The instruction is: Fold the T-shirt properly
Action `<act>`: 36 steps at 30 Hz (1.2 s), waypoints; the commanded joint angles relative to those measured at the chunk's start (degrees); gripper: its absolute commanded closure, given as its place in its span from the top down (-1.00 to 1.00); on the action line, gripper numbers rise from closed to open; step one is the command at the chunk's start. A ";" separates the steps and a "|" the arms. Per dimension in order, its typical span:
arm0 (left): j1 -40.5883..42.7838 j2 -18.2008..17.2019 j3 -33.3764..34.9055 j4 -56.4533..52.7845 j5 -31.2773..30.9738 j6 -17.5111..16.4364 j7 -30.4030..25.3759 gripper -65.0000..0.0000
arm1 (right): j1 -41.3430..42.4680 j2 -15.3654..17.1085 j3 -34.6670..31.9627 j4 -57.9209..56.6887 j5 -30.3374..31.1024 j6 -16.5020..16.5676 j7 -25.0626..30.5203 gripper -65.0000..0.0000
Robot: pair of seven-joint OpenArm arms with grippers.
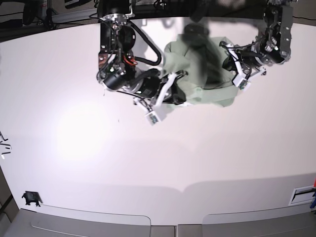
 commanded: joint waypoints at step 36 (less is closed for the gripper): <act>7.80 4.44 1.25 8.79 -10.01 -9.09 -4.61 -0.11 | -10.86 3.19 4.79 0.90 26.45 4.39 -6.56 -1.00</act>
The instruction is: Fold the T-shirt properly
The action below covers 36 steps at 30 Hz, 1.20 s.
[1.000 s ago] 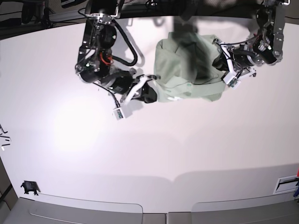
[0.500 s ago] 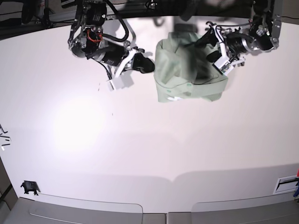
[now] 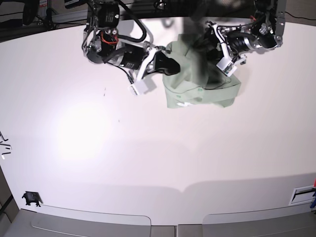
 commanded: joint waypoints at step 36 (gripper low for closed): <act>-2.23 -11.02 -0.20 19.06 3.80 -0.24 12.66 -1.00 | 0.46 0.00 -5.75 0.90 -13.25 0.39 5.40 -1.00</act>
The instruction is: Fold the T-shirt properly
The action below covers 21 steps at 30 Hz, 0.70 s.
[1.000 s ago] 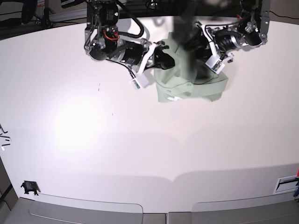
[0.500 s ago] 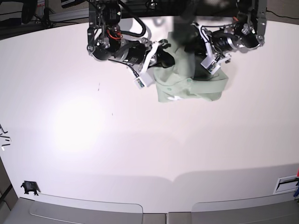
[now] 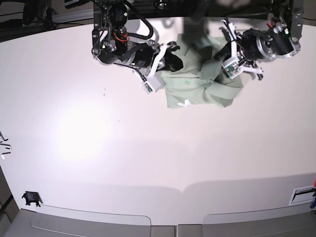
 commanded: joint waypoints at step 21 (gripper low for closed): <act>3.78 -8.57 -0.24 0.81 -2.54 -2.99 -1.20 -0.67 | 0.81 -0.15 -0.02 1.42 32.81 2.68 -10.29 -1.00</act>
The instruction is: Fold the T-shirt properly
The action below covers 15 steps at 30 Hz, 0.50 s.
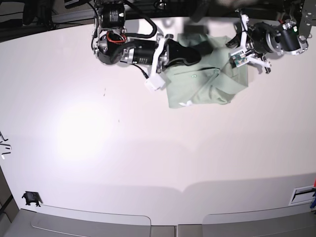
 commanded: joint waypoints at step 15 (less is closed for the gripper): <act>-1.03 -0.39 -4.59 0.87 14.91 14.25 -14.45 -0.80 | 6.25 -0.17 -0.02 4.07 -0.50 0.45 2.45 -0.90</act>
